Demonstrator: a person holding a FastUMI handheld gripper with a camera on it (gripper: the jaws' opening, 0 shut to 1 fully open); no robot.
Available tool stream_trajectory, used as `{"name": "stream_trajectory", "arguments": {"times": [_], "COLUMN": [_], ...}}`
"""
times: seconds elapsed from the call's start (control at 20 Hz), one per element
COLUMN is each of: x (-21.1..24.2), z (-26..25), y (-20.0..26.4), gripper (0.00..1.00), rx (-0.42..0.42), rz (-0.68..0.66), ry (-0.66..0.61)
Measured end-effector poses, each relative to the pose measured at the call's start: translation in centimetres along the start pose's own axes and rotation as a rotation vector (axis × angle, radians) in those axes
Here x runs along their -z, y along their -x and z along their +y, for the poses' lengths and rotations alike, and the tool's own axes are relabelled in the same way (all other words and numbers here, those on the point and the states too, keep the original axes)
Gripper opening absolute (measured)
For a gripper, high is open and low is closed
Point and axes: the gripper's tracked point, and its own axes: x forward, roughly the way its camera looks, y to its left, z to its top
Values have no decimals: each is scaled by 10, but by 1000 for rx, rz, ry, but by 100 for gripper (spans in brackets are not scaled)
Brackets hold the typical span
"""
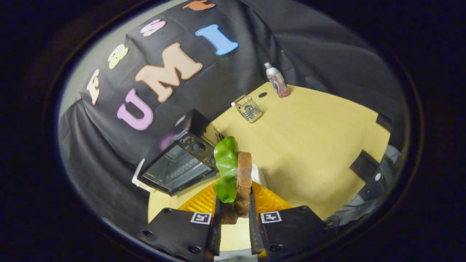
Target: Open the toaster oven, put the food inside, and close the toaster oven door.
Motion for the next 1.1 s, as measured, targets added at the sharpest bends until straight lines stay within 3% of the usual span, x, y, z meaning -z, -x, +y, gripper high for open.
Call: {"name": "stream_trajectory", "arguments": {"times": [0.35, 0.65, 1.1], "x": [59, 103, 135], "z": [89, 177, 225], "y": [-28, -99, -184], "gripper": [35, 34, 34], "rx": [-103, -184, -167], "rz": [-21, -49, -67], "ry": [-273, -482, -441]}}
